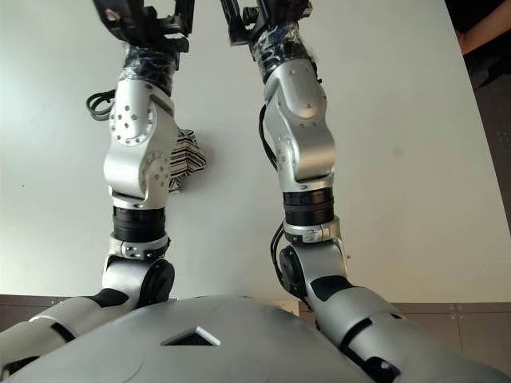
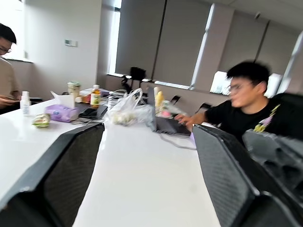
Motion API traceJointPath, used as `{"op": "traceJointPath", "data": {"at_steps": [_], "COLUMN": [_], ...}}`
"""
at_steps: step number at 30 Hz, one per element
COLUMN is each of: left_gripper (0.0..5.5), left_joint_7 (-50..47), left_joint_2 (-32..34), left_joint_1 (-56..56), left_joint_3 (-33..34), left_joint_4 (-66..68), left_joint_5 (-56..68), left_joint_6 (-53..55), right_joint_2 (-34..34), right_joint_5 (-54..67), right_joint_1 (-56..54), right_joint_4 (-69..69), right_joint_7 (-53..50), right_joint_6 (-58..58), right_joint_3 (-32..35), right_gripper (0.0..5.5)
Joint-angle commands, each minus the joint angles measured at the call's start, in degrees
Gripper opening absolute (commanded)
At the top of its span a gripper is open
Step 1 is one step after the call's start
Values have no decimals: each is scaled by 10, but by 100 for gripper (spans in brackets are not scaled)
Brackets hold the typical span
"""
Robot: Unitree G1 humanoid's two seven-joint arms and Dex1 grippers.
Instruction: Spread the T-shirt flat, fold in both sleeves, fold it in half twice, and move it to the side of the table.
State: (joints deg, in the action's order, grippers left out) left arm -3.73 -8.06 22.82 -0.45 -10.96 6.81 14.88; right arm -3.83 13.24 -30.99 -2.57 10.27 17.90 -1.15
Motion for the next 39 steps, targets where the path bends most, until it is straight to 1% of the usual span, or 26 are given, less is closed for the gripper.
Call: {"op": "traceJointPath", "data": {"at_steps": [1,3,6,10,11,13,19,22,26,29,32,34,37,39], "left_gripper": [344,344,344,344,344,344,344,344,344,344,344,344,344,344], "left_joint_7": [27,14,-34,-78,-76,-70,-51,-40,-42,-50,-59,-64,-71,-53], "left_joint_2": [47,61,48,57,56,30,0,12,24,29,26,28,36,55], "left_joint_1": [-19,-27,-48,-58,-67,-84,-124,-137,-137,-134,-123,-114,-102,-77], "left_joint_3": [24,27,20,-11,-13,-1,-31,-39,-40,-43,-34,-34,-20,-14], "left_joint_4": [-51,-62,-58,-32,-33,-39,-43,9,27,33,48,54,58,71], "left_joint_5": [14,-7,-46,-127,-130,-98,-48,-38,-38,-48,-43,-51,-54,-54], "left_joint_6": [33,40,51,46,45,52,42,10,-42,-45,-25,-30,-41,-54], "right_joint_2": [37,48,53,31,29,19,-5,-7,-19,-17,-9,11,16,22], "right_joint_5": [16,-42,-138,-182,-193,-198,-187,-183,-164,-180,-198,-228,-226,-224], "right_joint_1": [19,32,58,84,91,106,143,155,155,150,142,129,110,96], "right_joint_4": [-35,-35,-22,-34,-37,-45,-92,-48,-16,-8,2,18,28,31], "right_joint_7": [33,-5,-66,-121,-134,-151,-139,-135,-144,-154,-165,-171,-149,-132], "right_joint_6": [21,-11,-7,-14,-16,-14,-2,-47,-83,-110,-94,-89,-77,-74], "right_joint_3": [9,-8,-58,-68,-71,-67,-87,-84,-61,-64,-64,-68,-72,-76], "right_gripper": [368,368,368,368,368,368,368,368,368,368,368,368,368,368]}}
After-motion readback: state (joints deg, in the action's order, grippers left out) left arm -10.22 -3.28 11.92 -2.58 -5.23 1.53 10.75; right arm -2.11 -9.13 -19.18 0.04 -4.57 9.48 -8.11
